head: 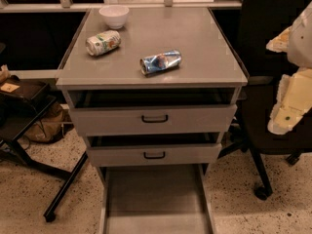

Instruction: Place redbull can into bottom drawer

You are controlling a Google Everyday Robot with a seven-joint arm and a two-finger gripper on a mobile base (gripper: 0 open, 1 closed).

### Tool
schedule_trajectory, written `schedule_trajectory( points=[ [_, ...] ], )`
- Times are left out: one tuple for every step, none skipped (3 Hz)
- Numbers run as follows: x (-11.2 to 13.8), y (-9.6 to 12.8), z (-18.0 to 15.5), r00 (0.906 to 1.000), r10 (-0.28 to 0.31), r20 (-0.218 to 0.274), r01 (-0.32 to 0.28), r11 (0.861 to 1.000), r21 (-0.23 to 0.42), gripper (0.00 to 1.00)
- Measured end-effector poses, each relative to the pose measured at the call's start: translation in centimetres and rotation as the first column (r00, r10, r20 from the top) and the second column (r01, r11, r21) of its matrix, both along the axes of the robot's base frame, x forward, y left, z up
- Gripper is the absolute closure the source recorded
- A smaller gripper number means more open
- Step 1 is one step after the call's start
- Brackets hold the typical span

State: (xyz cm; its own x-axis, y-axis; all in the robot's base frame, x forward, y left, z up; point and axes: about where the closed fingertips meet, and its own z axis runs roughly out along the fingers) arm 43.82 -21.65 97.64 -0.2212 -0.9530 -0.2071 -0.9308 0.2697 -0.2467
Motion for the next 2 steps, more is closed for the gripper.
schedule_trajectory(
  points=[
    [0.7, 0.6, -0.4, 1.0, 0.008, 0.005, -0.008, 1.0, 0.009, 0.0],
    [4.7, 2.2, -1.9, 0.9974, 0.073, -0.004, -0.072, 0.997, 0.024, 0.0]
  ],
)
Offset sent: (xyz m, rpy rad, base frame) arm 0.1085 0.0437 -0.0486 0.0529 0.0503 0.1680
